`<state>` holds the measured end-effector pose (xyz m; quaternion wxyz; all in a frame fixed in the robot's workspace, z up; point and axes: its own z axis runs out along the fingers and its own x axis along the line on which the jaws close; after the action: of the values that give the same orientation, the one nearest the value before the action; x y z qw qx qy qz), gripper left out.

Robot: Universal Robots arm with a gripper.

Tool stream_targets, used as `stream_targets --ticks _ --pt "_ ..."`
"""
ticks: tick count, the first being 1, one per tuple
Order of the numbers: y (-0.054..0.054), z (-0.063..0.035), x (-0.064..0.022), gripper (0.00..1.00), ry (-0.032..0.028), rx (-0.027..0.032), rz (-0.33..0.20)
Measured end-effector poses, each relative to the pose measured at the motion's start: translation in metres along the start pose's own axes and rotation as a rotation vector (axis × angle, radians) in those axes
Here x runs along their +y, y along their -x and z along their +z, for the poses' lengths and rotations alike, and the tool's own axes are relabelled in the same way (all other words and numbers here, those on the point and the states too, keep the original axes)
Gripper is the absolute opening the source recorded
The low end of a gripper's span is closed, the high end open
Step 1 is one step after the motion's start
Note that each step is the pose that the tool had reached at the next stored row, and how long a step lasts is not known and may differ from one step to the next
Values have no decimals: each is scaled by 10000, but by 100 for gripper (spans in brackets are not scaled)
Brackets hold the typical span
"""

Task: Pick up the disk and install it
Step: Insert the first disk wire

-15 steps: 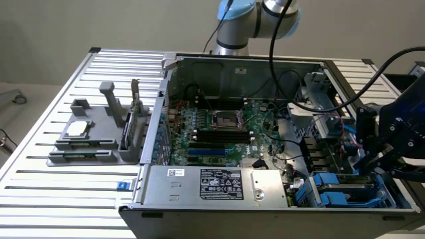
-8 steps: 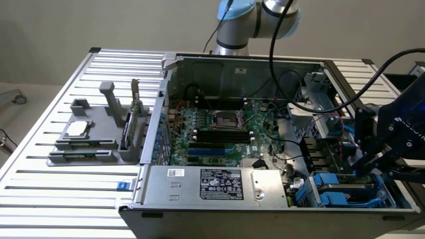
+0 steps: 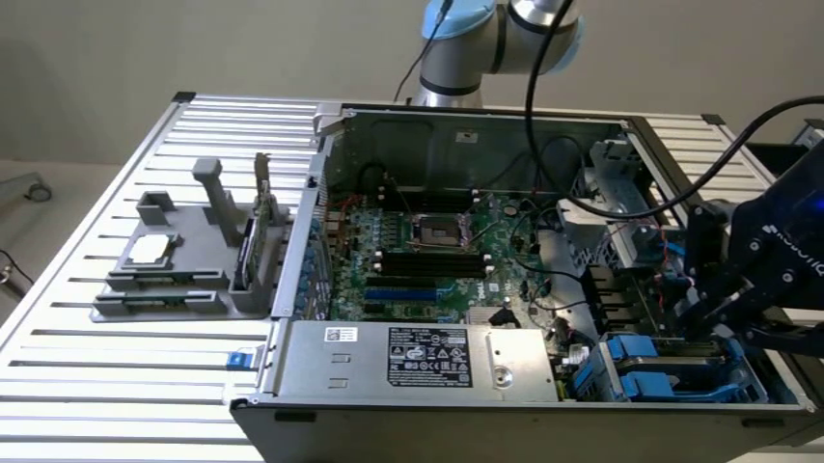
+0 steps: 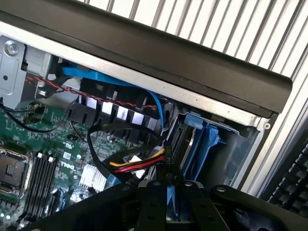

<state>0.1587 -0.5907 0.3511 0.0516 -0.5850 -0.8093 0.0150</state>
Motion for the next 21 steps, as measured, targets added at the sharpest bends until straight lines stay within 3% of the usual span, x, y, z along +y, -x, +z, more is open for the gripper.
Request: stream_targets --ticks 10,21 --pt "0 4 1 16 -47 154 1395" --pt "1 6 1 16 -21 134 2710"
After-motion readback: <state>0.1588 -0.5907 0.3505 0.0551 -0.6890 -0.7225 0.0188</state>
